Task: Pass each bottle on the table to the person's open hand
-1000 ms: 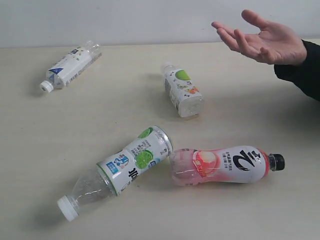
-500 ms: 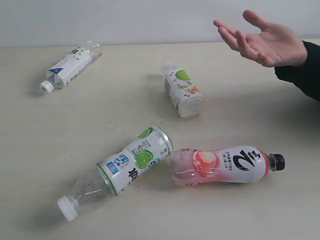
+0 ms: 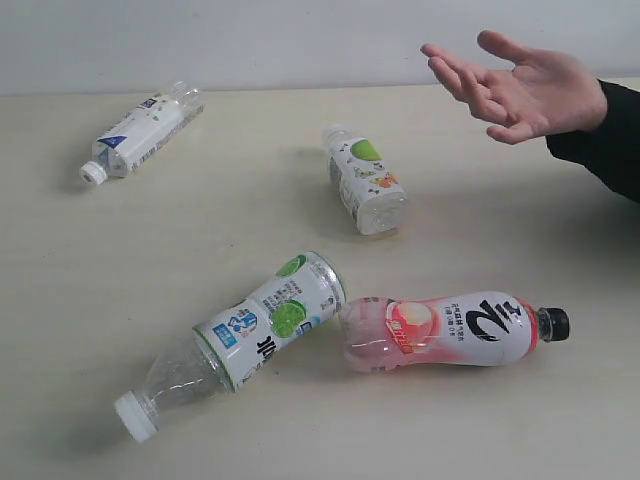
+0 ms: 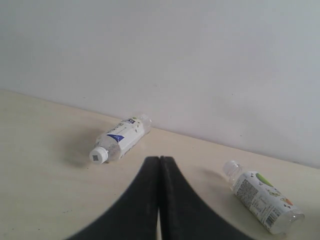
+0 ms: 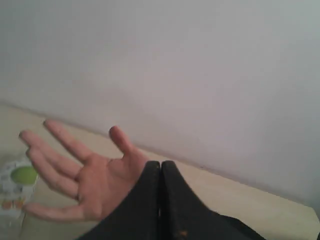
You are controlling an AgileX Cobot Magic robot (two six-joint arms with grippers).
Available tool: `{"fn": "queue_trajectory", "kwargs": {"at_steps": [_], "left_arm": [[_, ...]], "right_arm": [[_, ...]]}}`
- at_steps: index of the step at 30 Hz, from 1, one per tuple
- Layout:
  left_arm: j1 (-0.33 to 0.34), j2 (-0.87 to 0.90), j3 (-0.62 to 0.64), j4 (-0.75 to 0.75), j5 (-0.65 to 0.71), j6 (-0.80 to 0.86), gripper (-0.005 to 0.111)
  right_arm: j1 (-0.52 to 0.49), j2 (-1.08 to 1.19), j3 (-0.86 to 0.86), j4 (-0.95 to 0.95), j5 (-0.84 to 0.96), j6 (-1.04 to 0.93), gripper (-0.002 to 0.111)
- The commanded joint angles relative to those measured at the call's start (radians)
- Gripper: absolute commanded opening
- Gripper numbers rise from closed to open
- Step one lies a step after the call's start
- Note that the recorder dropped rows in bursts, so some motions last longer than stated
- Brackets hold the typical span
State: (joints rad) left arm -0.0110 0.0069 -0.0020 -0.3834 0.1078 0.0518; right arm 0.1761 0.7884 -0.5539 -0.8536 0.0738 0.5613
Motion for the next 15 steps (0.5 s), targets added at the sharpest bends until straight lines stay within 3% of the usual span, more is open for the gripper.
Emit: {"fn": "queue_trajectory", "kwargs": {"at_steps": [1, 4, 8, 11, 15], "left_arm": [[-0.007, -0.007, 0.002, 0.003, 0.001, 0.002, 0.0], [-0.007, -0.007, 0.002, 0.003, 0.001, 0.002, 0.0], [-0.007, -0.007, 0.002, 0.003, 0.001, 0.002, 0.0], [-0.007, -0.007, 0.002, 0.003, 0.001, 0.002, 0.0], [-0.007, -0.007, 0.002, 0.003, 0.001, 0.002, 0.0]], "right_arm": [[0.157, 0.1, -0.039, 0.001, 0.181, -0.229, 0.0], [0.283, 0.168, -0.08, 0.105, 0.348, -0.434, 0.0], [0.388, 0.276, -0.176, 0.422, 0.577, -0.791, 0.0], [0.415, 0.379, -0.253, 0.611, 0.778, -1.034, 0.0], [0.418, 0.499, -0.324, 0.749, 0.941, -1.169, 0.0]]}}
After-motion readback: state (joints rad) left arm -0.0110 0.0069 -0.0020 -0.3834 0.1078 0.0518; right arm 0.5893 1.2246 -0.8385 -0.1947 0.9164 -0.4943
